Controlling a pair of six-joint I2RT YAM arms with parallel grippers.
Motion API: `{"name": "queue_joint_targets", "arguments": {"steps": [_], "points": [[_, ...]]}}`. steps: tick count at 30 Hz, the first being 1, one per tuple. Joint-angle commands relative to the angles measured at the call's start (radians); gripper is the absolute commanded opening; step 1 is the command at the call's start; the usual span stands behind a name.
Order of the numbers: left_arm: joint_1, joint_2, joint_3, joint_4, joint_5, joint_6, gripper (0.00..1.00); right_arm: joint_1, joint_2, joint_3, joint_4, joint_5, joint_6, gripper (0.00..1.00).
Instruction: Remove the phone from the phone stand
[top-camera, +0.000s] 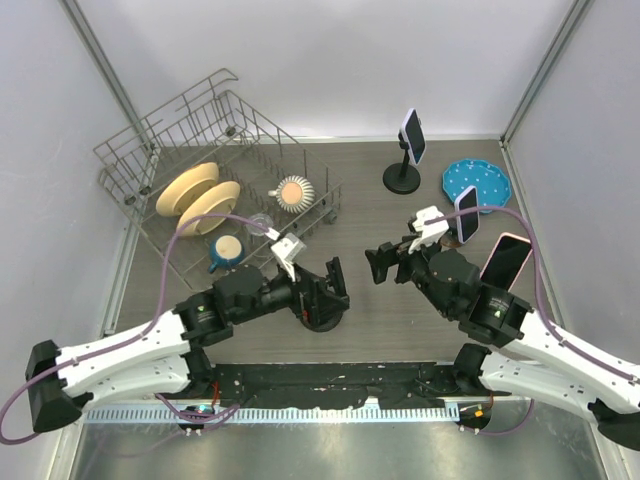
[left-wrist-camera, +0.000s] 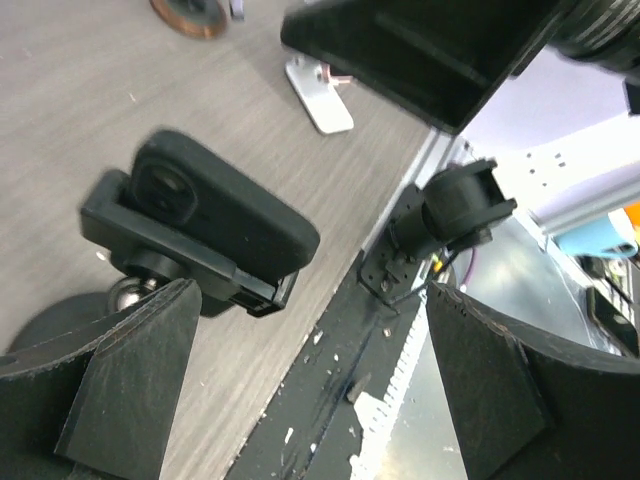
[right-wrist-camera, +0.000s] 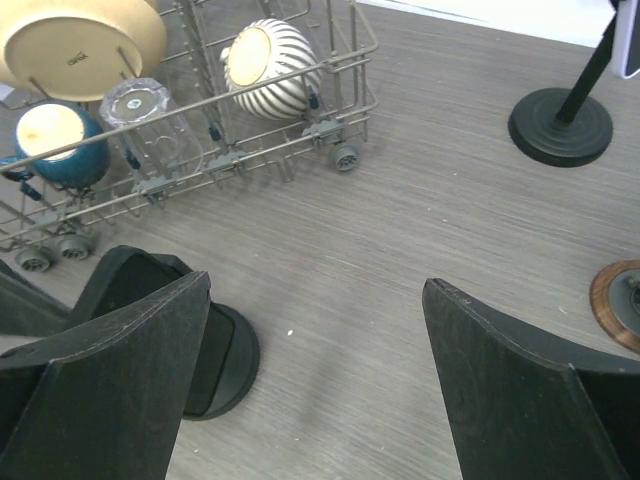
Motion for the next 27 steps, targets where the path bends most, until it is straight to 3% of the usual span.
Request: {"name": "queue_joint_targets", "arguments": {"steps": [1,7,9,17,27], "points": [[-0.004,-0.128,0.096,-0.151,-0.130,0.125,1.00,0.004,0.036,0.119,-0.093,-0.090,0.072,0.93],[0.000,-0.228,0.105,-0.344,-0.393,0.191,1.00,0.004,0.168,0.280,-0.246,-0.197,0.157,0.93],[0.009,-0.224,0.097,-0.376,-0.419,0.189,1.00,0.006,0.226,0.325,-0.275,-0.234,0.183,0.92],[0.082,-0.170,-0.044,-0.180,-0.270,0.174,1.00,0.117,0.381,0.417,-0.320,-0.186,0.237,0.92],[0.082,-0.136,-0.168,0.061,-0.179,0.277,1.00,0.265,0.528,0.506,-0.476,0.123,0.342,0.83]]}}
